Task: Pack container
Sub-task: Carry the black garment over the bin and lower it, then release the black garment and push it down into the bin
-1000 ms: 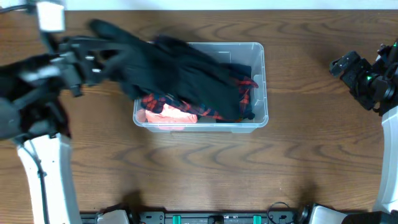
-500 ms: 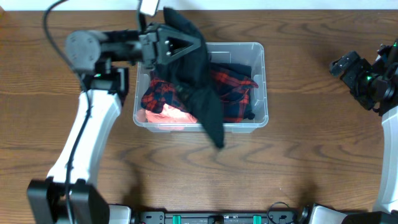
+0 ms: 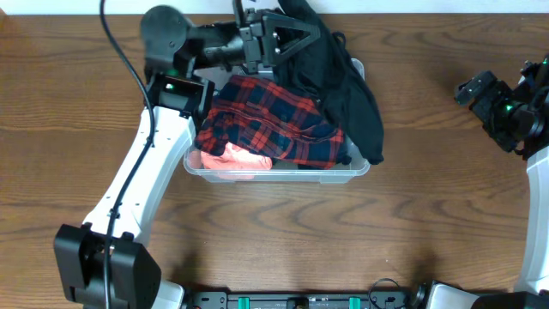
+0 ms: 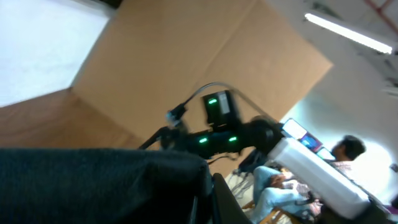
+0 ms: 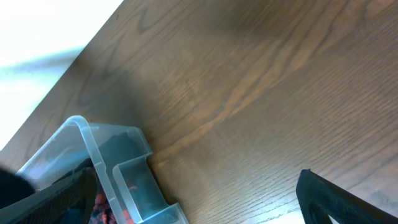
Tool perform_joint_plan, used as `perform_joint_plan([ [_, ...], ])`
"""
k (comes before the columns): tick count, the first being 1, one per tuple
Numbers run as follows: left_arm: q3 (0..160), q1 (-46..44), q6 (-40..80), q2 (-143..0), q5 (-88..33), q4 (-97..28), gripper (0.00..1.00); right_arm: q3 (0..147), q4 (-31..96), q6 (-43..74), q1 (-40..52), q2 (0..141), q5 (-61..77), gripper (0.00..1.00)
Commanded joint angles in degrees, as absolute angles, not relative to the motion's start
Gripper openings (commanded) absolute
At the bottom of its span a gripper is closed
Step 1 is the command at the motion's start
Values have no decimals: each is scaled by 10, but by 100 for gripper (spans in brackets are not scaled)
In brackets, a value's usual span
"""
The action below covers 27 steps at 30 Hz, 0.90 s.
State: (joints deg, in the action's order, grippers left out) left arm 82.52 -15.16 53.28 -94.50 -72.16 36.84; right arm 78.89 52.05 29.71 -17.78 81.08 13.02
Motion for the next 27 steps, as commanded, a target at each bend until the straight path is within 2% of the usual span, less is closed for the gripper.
perform_joint_plan([
  [1,843,-155,383,-948,-694,328,6,790,521,297,-183,813,126,99],
  [4,843,-164,316,-965,-694,261,6,790,521,297,-183,813,126,99],
  [7,843,-170,304,-987,-694,229,6,790,521,297,-183,813,126,99],
  [11,843,-174,308,-998,-668,237,6,790,521,297,-183,813,126,99],
  [16,869,-174,350,-997,-658,332,6,790,521,297,-183,813,126,99],
  [21,898,-174,338,-997,-631,332,6,790,521,297,-183,813,126,99],
  [24,898,-174,320,-998,-637,288,6,790,521,297,-183,813,126,99],
  [27,898,-175,245,-999,-638,184,6,790,521,297,-183,813,126,99],
])
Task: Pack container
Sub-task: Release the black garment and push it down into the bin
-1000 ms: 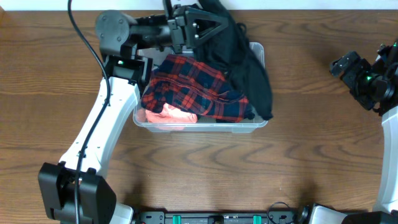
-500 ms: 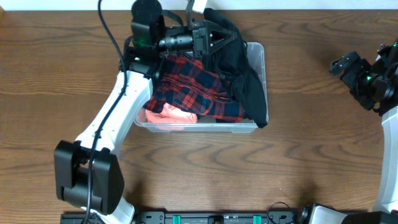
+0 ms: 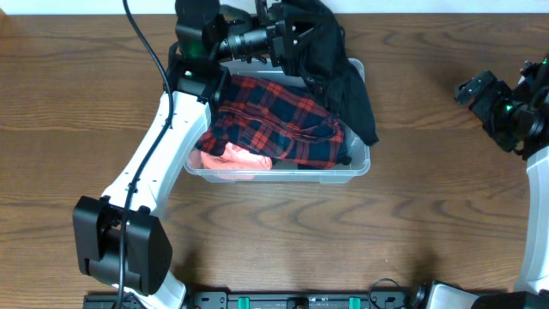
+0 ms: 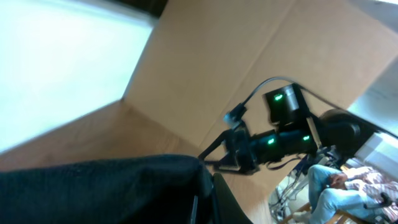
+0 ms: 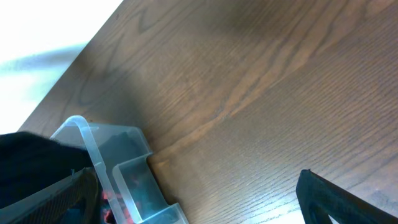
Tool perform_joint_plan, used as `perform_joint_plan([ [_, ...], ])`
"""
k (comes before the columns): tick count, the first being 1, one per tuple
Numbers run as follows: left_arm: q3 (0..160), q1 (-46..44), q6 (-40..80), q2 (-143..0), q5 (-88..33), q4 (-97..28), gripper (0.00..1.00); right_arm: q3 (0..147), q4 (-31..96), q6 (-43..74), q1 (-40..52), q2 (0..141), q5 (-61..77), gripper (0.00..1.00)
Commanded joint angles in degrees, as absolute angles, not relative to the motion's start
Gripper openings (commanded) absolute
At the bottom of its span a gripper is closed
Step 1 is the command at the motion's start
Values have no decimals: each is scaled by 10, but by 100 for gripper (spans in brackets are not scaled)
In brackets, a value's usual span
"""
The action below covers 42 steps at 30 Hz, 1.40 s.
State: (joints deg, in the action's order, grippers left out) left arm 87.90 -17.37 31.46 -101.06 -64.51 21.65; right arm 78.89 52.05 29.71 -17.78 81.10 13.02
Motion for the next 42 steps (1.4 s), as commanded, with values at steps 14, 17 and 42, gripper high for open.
perform_joint_plan([
  [14,898,-173,107,-976,-617,-183,7,790,521,297,-183,813,126,99],
  [17,898,-164,90,-959,-548,-290,8,790,521,297,-183,813,126,99],
  [42,969,-156,50,-854,-105,-583,78,790,521,297,-183,813,126,99],
])
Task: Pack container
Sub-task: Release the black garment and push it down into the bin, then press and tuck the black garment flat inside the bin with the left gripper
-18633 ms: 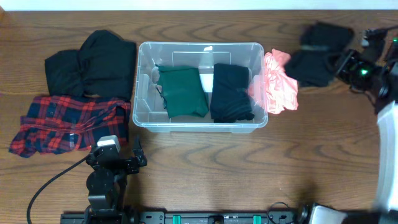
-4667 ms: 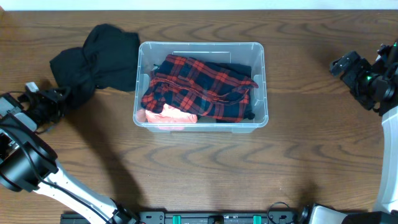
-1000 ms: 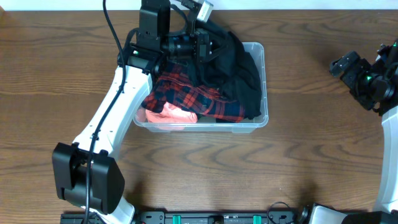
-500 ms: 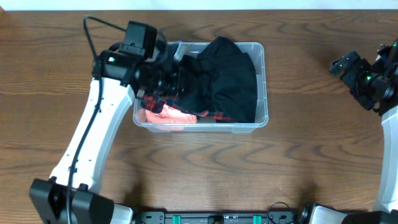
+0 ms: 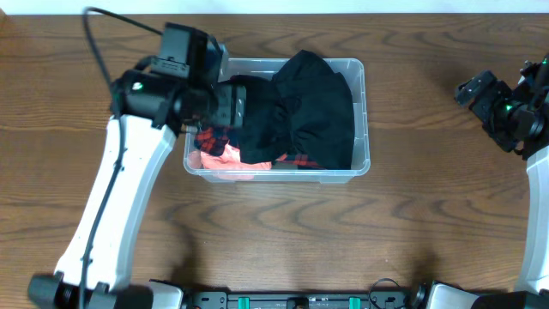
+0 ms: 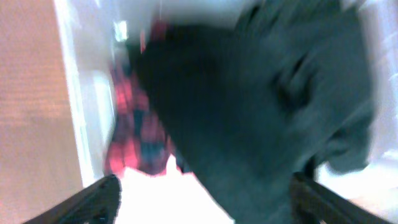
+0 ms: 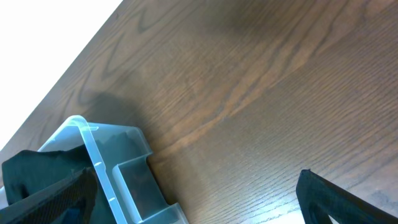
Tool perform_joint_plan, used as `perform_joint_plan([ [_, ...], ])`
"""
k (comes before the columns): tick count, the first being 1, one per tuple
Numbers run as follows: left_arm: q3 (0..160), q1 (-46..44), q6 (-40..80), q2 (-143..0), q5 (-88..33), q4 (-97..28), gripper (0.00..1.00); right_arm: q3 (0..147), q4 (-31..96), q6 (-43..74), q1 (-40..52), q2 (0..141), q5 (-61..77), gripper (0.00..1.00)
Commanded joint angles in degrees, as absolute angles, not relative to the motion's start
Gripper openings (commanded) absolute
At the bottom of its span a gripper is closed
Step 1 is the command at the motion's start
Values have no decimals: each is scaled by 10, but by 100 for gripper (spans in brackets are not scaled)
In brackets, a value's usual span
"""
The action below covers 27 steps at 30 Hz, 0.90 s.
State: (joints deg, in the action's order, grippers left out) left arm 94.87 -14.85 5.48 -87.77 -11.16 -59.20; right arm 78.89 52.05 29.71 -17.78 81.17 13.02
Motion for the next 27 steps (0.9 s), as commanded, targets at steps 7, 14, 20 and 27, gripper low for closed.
perform_joint_plan([
  [7,964,-232,-15,-929,-111,-522,59,790,521,297,-183,813,126,99],
  [14,949,-257,-2,-1076,-80,-552,59,790,521,297,-183,813,126,99],
  [20,935,-256,11,-1195,-78,-552,58,790,521,297,-183,813,126,99],
  [27,938,-256,30,-1215,-56,-557,56,790,521,297,-183,813,126,99],
])
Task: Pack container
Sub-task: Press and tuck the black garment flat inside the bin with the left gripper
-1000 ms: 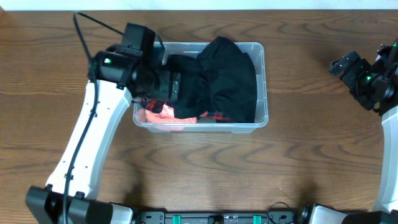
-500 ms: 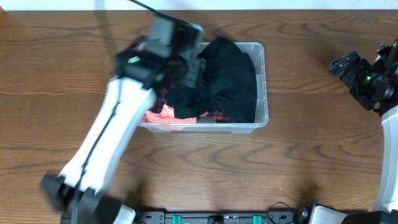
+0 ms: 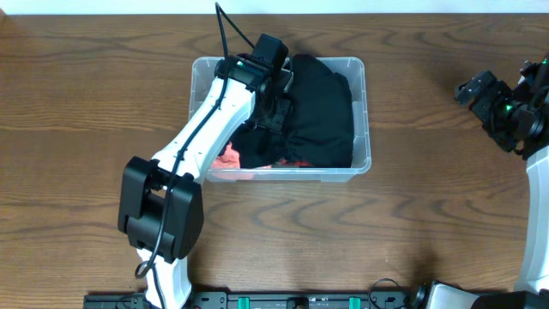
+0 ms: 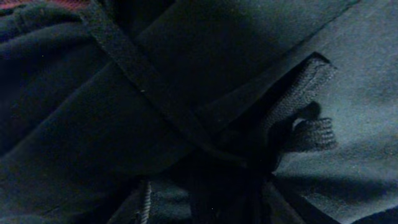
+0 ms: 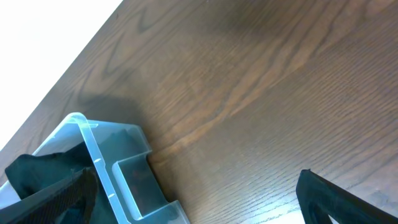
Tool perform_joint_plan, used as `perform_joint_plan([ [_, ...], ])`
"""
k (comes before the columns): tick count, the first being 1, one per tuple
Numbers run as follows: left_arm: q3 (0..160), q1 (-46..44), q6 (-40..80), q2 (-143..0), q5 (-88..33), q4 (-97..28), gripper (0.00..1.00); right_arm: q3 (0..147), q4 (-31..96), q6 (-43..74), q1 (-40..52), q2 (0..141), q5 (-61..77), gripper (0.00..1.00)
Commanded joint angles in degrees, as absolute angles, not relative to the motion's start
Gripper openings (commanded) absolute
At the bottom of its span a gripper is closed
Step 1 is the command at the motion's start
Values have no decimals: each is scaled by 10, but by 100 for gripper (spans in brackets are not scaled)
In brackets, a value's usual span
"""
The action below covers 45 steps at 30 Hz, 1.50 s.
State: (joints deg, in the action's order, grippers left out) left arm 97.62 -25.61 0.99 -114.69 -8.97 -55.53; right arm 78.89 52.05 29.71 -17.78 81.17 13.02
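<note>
The clear plastic container (image 3: 364,112) stands mid-table. A black garment (image 3: 317,107) lies on top inside it, with a pink piece (image 3: 228,157) and a sliver of red plaid (image 3: 296,162) showing along the near side. My left gripper (image 3: 279,110) reaches down into the container and is sunk in the black garment (image 4: 186,74). In its wrist view the left gripper (image 4: 208,199) has its jaws apart, with dark cloth and a drawstring between them. Far to the right, my right gripper (image 3: 493,103) hangs open over bare wood, holding nothing.
The right wrist view shows the container's corner (image 5: 112,162) at lower left and wooden tabletop (image 5: 249,93) elsewhere, with the right gripper (image 5: 196,180) spread wide. The table's far edge runs just behind the container.
My left gripper was open above the container's left end. It is now farther right and lower, buried in the black garment at the container's middle. The right arm has not moved.
At first my left gripper held the black garment up over the container's far edge, with the plaid shirt exposed below. Later the garment lay in the container covering the plaid, and the gripper was open. Now the gripper is down in the garment.
</note>
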Motion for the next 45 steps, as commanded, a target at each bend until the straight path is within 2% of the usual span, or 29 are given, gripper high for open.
perform_joint_plan([
  [1,941,-256,34,-1201,-52,-562,57,790,521,297,-183,813,126,99],
  [4,962,-256,50,-1147,-53,-585,57,790,521,297,-183,813,126,99],
  [9,969,-256,50,-1027,-52,-582,67,790,521,297,-183,813,126,99],
  [14,969,-257,50,-962,-53,-639,68,790,521,297,-183,813,126,99],
  [17,957,-257,50,-965,-53,-683,68,790,521,297,-183,813,126,99],
  [21,905,-257,48,-982,-53,-682,68,790,521,297,-183,813,126,99],
  [28,776,-257,48,-1031,-53,-585,68,790,521,297,-183,813,126,99],
  [33,762,-257,48,-1055,-34,-564,67,790,521,297,-183,813,126,99],
  [41,915,-258,51,-1009,-26,-677,67,790,521,297,-183,813,126,99],
  [45,1007,-258,50,-980,-45,-656,68,790,521,297,-183,813,126,99],
])
